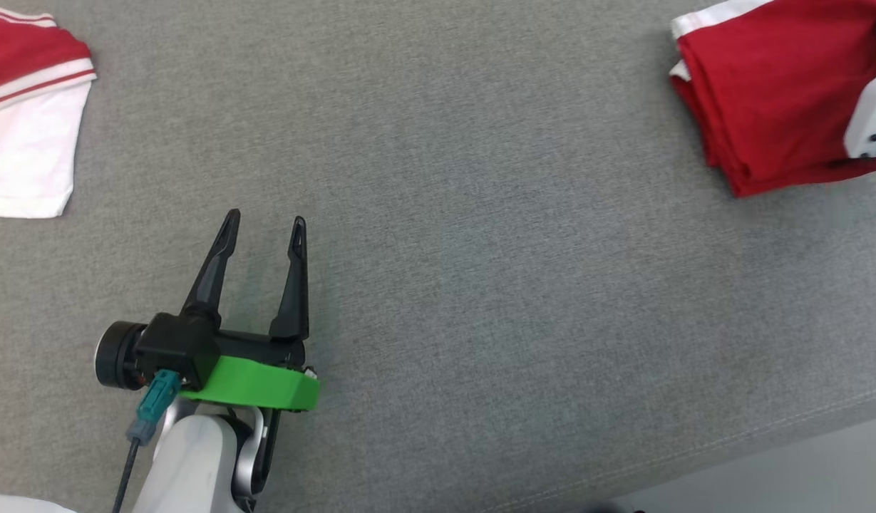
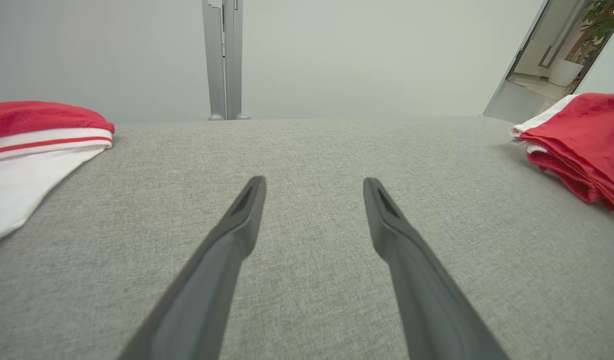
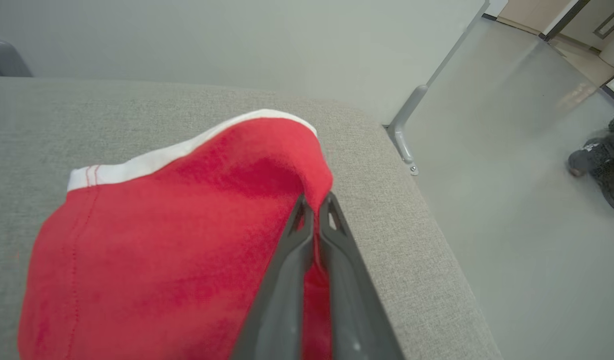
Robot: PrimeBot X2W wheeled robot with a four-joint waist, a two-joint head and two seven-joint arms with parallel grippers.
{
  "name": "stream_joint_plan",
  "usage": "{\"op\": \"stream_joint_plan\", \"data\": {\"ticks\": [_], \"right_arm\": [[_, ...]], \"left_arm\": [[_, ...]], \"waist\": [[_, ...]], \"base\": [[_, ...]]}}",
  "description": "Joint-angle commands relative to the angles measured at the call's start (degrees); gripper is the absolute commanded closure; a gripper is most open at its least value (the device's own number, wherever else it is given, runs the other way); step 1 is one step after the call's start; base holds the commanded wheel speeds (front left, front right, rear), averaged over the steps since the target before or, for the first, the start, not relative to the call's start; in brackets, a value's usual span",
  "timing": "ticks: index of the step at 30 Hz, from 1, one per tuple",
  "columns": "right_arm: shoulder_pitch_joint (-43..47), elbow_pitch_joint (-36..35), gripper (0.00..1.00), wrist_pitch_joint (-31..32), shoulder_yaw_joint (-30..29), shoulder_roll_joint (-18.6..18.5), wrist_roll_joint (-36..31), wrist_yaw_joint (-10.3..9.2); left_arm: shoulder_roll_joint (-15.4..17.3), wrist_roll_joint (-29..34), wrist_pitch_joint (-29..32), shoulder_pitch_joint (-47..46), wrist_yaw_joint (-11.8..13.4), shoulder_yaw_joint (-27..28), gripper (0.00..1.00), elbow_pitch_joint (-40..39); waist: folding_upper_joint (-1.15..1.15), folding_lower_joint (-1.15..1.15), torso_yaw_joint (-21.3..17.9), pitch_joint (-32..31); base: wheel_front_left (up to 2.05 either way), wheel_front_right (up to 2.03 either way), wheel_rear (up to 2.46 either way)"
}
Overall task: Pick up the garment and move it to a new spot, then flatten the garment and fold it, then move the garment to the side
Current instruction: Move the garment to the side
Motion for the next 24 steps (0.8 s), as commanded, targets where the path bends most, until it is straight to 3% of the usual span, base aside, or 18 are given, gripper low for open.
{"op": "stream_joint_plan", "data": {"ticks": [1,8,12,13,14,15,24], "right_arm": [[-1.3,1.1,1.00,-0.5,-0.5,-1.4,-0.8,-0.06],[-5.2,6.7,1.00,-1.8,-2.6,-6.3,-4.2,-0.06],[-6.4,8.2,1.00,-2.7,-4.0,-7.0,-6.3,-0.06],[-6.5,8.4,0.85,-2.9,-4.5,-7.0,-7.0,-0.06],[-6.6,8.8,0.39,-3.2,-5.1,-7.2,-7.9,-0.06],[-6.5,8.9,0.00,-3.7,-5.6,-7.2,-8.7,-0.06],[-4.9,9.4,0.00,-6.3,-12.1,-5.3,-15.7,-0.06]], "left_arm": [[0.3,0.6,0.0,-0.5,0.2,-0.1,0.00,-0.5],[0.8,0.9,0.6,1.1,0.6,-1.0,0.00,-3.0],[1.1,0.9,0.9,1.2,0.7,-1.4,0.00,-3.6],[1.2,0.9,1.0,1.3,0.8,-1.4,0.00,-3.7],[1.2,0.9,1.1,1.3,0.8,-1.5,0.00,-3.9],[1.1,0.9,1.1,1.3,0.9,-1.6,0.00,-3.9],[1.1,0.4,1.0,1.4,1.2,-2.1,0.00,-3.4]], "waist": [[0.00,0.00,3.0,2.3],[0.00,0.00,5.3,4.1],[0.00,0.00,5.8,4.9],[0.00,0.00,5.8,5.0],[0.00,0.00,5.9,5.2],[0.00,0.00,5.9,5.2],[0.00,0.00,5.7,4.2]], "base": [[0.00,0.00,0.00],[0.00,0.00,0.00],[0.00,0.00,0.00],[0.00,0.00,0.00],[0.00,0.00,0.00],[0.00,0.00,0.00],[0.00,0.00,0.00]]}}
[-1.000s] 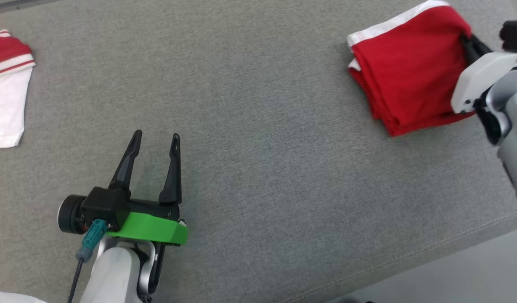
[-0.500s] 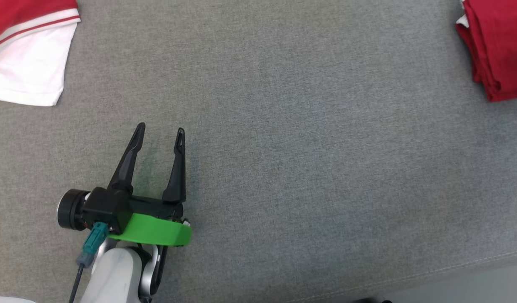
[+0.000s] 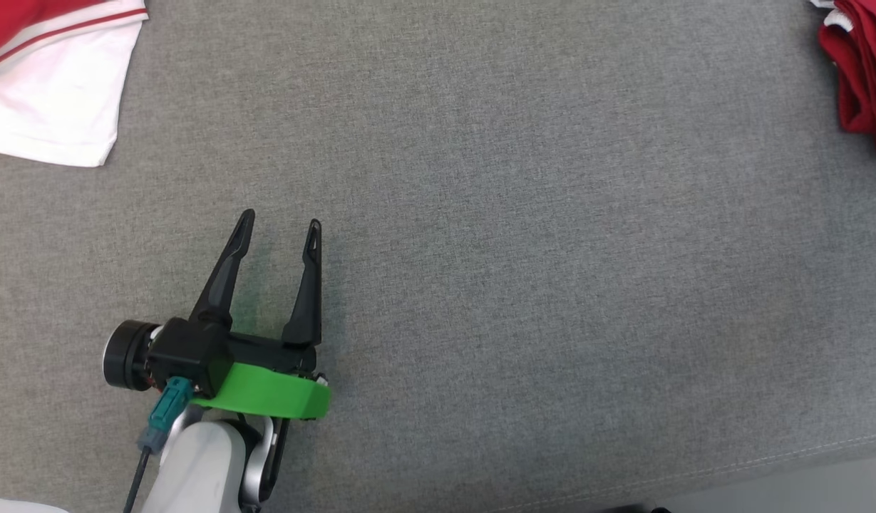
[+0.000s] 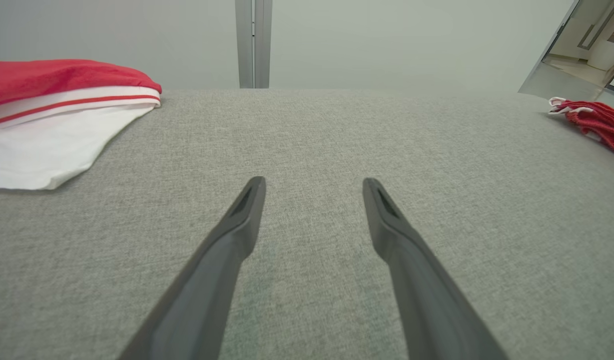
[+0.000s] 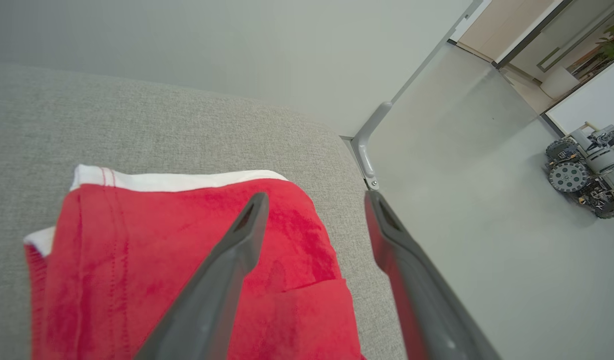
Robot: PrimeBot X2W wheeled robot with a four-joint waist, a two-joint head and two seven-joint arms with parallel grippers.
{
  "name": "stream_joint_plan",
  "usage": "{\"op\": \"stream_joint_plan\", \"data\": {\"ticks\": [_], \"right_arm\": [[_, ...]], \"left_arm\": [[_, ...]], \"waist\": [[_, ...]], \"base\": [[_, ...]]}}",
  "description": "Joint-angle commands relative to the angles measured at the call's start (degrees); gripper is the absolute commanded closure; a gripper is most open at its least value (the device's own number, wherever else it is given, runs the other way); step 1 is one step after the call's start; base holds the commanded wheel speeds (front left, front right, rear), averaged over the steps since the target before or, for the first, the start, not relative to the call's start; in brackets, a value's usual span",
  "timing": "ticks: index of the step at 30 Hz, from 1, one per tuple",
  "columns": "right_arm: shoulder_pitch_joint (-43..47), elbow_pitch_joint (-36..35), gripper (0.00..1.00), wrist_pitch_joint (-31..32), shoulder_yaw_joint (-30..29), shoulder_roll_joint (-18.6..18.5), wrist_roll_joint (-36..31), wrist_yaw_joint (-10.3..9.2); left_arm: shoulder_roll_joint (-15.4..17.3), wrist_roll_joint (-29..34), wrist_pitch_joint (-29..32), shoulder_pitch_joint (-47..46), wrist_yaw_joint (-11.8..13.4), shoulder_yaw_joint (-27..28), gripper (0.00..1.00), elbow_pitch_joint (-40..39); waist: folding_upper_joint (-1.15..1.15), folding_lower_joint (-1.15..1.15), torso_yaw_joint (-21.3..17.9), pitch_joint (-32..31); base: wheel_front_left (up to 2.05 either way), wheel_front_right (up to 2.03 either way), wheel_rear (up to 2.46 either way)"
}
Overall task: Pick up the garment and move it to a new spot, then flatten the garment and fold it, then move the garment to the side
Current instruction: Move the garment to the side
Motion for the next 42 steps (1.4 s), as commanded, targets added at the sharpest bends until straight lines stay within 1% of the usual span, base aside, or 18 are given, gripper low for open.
{"op": "stream_joint_plan", "data": {"ticks": [1,4,8,10,15,19,23,26,28,35,39,42], "right_arm": [[0.8,0.1,0.00,-0.5,-0.6,0.8,-1.0,-0.08],[1.0,-0.4,0.00,-1.0,-1.8,2.5,-3.0,-0.08],[2.0,-2.6,0.00,-1.3,-2.6,5.7,-4.2,-0.08],[3.7,-6.1,0.00,-1.3,-2.6,8.2,-4.2,-0.08],[9.0,-13.5,0.00,-1.3,-2.1,12.1,-2.3,-0.08],[15.2,-19.6,0.00,-1.3,-2.0,14.8,-0.5,-0.08],[23.3,-26.3,0.00,-1.3,-2.6,17.8,1.4,-0.08],[29.6,-31.7,0.00,-1.3,-3.0,20.1,1.0,-0.08],[34.0,-35.0,0.00,-1.3,-3.1,21.8,0.9,-0.08],[47.7,-48.0,0.00,-1.3,-4.7,27.2,0.7,-0.08],[54.1,-54.0,0.00,-1.3,-4.2,29.2,0.3,-0.08],[57.9,-57.8,0.00,-1.3,-4.6,29.8,-0.1,-0.08]], "left_arm": [[0.4,-0.4,-0.2,0.4,0.2,0.0,0.00,0.2],[0.2,-0.7,-0.4,0.5,0.3,0.1,0.00,0.8],[0.2,-1.3,-0.6,0.2,0.5,0.8,0.00,1.7],[0.0,-2.1,-1.0,0.4,0.7,1.5,0.00,3.0],[-0.5,-3.7,-1.3,1.6,1.1,3.1,0.00,5.7],[-1.1,-4.7,-1.5,2.7,1.4,4.3,0.00,7.8],[-1.8,-6.0,-1.5,4.5,2.0,5.7,0.00,9.6],[-2.2,-6.5,-1.5,6.2,2.5,7.2,0.00,10.2],[-2.5,-6.6,-1.5,7.4,2.4,7.8,0.00,10.6],[-3.2,-5.8,-1.5,11.1,2.6,9.2,0.00,11.7],[-3.4,-5.7,-1.5,12.2,2.9,9.6,0.00,11.5],[-3.6,-5.0,-1.5,13.2,3.2,9.6,0.00,11.0]], "waist": [[0.00,0.00,-0.2,-0.5],[0.00,0.00,-0.4,-1.6],[0.00,0.00,-0.6,-4.0],[0.00,0.00,-0.7,-6.8],[0.00,0.00,-0.7,-12.0],[0.00,0.00,-0.5,-16.3],[0.00,0.00,0.1,-20.4],[0.00,0.00,0.6,-23.2],[0.00,0.00,1.0,-24.6],[0.00,0.00,3.1,-28.1],[0.00,0.00,4.2,-28.9],[0.00,0.00,4.8,-29.2]], "base": [[0.00,0.00,0.00],[0.00,0.00,0.00],[0.00,0.00,0.00],[0.00,0.00,0.00],[0.00,0.00,0.00],[0.00,0.00,0.00],[0.00,0.00,0.00],[0.00,0.00,0.00],[0.00,0.00,0.00],[0.00,0.00,0.00],[0.00,0.00,0.00],[0.00,0.00,0.00]]}}
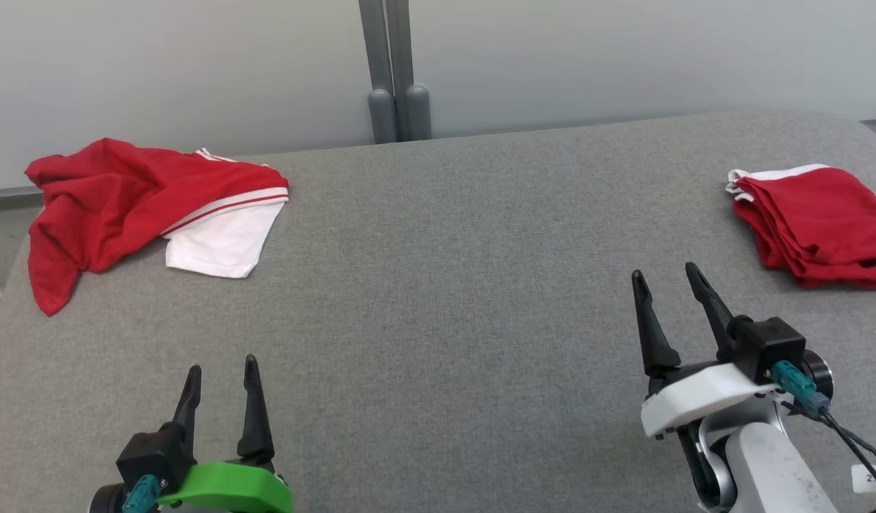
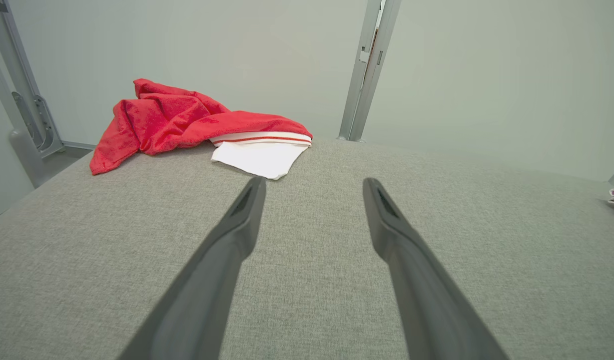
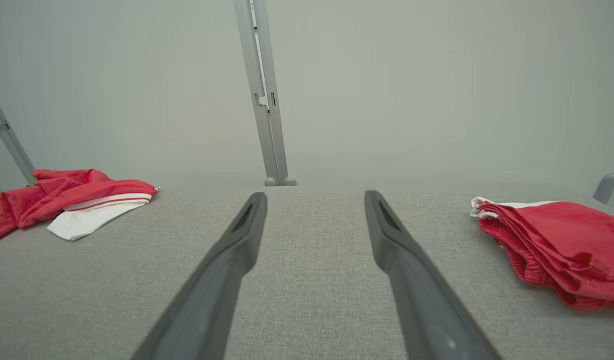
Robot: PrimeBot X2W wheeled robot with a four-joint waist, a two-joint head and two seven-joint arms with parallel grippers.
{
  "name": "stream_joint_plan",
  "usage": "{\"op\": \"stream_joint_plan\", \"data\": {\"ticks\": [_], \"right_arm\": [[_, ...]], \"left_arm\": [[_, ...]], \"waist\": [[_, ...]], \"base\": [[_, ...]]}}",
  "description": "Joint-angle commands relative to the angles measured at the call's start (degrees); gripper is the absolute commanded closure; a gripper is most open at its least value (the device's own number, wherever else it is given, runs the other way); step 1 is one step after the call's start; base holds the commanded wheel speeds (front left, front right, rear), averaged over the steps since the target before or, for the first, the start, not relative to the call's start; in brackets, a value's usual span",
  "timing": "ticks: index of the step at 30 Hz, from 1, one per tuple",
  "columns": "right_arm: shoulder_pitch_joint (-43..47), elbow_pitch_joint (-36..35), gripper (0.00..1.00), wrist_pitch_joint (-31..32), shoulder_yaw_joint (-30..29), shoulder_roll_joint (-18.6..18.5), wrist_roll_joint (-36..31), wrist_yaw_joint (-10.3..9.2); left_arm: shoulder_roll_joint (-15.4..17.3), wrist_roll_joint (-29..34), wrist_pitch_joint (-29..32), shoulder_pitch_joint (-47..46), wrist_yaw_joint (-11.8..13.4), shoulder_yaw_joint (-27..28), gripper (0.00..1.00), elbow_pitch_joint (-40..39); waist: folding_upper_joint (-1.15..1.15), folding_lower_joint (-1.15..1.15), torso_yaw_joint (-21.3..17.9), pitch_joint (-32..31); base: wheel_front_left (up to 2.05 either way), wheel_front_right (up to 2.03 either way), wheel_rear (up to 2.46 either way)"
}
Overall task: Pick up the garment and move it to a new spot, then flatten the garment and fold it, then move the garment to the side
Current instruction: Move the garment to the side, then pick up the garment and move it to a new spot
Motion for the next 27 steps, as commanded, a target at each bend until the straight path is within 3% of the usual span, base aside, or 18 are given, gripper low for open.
{"op": "stream_joint_plan", "data": {"ticks": [1,9,27], "right_arm": [[1.7,-1.4,0.00,-0.2,-0.4,0.0,-0.1,-0.08],[6.0,-3.1,0.00,-0.2,-0.2,0.2,2.1,-0.08],[5.9,-1.3,0.00,-0.2,1.0,0.2,2.4,-0.07]], "left_arm": [[0.0,0.4,-0.2,1.0,0.3,0.2,0.00,-0.3],[-0.3,1.2,-0.2,2.2,0.7,0.1,0.00,-1.2],[-0.3,1.1,-0.2,1.6,0.6,-0.8,0.00,-0.9]], "waist": [[0.00,0.00,1.0,-0.9],[0.00,0.00,1.8,-1.1],[0.00,0.00,3.0,-1.3]], "base": [[0.00,0.00,0.00],[0.00,0.00,0.00],[0.00,0.00,0.00]]}}
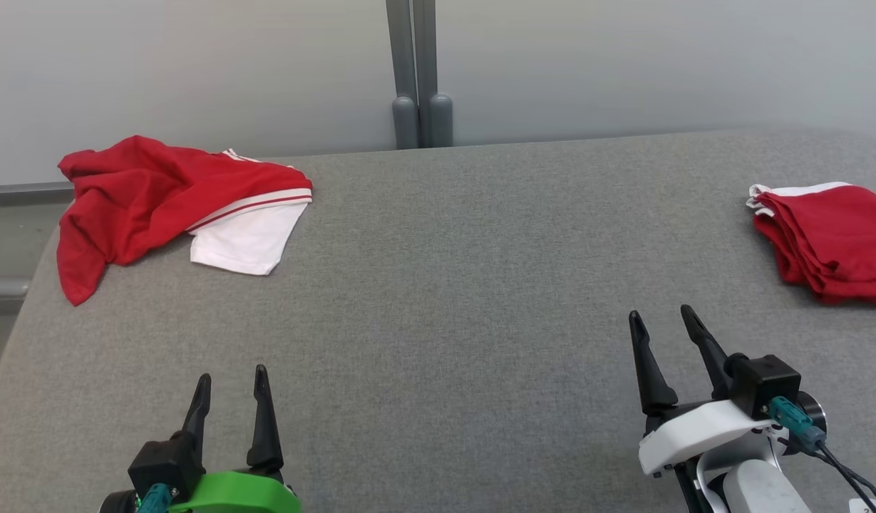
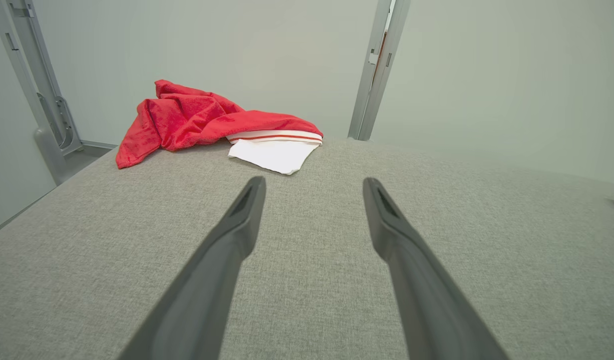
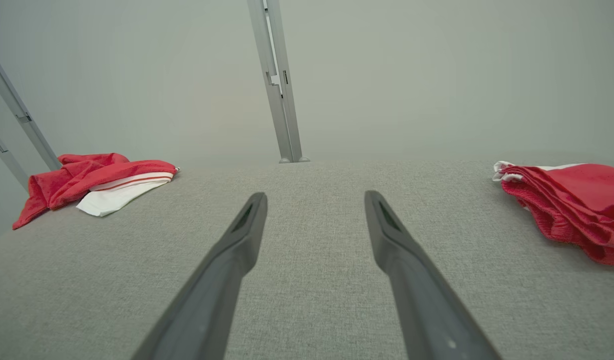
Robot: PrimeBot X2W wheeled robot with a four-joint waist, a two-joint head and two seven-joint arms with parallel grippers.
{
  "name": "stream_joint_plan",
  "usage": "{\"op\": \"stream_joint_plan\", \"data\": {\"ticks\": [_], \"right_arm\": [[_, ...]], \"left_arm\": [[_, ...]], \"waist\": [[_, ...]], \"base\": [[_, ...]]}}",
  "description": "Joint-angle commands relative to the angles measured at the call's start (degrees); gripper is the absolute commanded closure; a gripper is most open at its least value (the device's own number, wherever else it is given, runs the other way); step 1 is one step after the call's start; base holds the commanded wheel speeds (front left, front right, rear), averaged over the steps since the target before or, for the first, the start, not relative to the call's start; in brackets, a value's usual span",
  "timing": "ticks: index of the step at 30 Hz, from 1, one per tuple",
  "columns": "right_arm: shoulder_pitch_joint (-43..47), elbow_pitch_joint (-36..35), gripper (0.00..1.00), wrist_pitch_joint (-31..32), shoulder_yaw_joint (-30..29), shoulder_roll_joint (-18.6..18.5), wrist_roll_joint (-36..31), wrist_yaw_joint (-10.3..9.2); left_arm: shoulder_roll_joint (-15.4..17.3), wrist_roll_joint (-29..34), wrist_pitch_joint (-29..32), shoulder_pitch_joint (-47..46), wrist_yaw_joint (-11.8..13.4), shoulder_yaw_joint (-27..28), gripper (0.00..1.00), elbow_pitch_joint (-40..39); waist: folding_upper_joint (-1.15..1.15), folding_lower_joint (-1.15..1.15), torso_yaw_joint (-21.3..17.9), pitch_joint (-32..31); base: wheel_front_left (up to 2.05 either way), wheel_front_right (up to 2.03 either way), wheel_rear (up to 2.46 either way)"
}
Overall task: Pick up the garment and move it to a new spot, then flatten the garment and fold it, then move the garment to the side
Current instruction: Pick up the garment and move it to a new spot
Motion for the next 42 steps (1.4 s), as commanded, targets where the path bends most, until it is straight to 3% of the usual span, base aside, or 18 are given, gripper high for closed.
{"op": "stream_joint_plan", "data": {"ticks": [1,6,16,22,37,42], "right_arm": [[0.5,-0.4,0.00,-0.2,0.1,0.0,0.0,-0.06],[1.0,-1.8,0.00,-0.2,0.2,0.0,-0.2,-0.06],[1.9,-3.2,0.00,-0.2,1.2,0.0,0.7,-0.06],[1.6,-3.1,0.00,-0.2,2.3,0.0,1.4,-0.06],[-1.0,-2.1,0.00,-0.2,4.8,-0.1,0.8,-0.06],[-0.4,-2.7,0.00,-0.2,4.1,-0.1,-0.4,-0.06]], "left_arm": [[0.0,0.1,-0.2,-0.4,0.1,-0.1,0.00,0.1],[0.1,0.4,-0.2,-0.7,0.2,-0.7,0.00,0.2],[0.1,1.3,-0.2,0.0,-0.3,0.2,0.00,-0.1],[0.1,1.6,-0.2,0.9,-0.6,0.8,0.00,-0.3],[0.0,0.0,-0.2,2.4,0.3,1.2,0.00,-2.7],[0.1,0.8,-0.2,1.0,-0.6,0.5,0.00,-2.1]], "waist": [[0.00,0.00,1.2,-0.2],[0.00,0.00,6.4,-0.4],[0.00,0.00,22.1,-0.6],[0.00,0.00,28.0,-0.8],[0.00,0.00,29.5,0.7],[0.00,0.00,28.9,2.6]], "base": [[0.00,0.00,0.00],[0.00,0.00,0.00],[0.00,0.00,0.00],[0.00,0.00,0.00],[0.00,0.00,0.00],[0.00,0.00,0.00]]}}
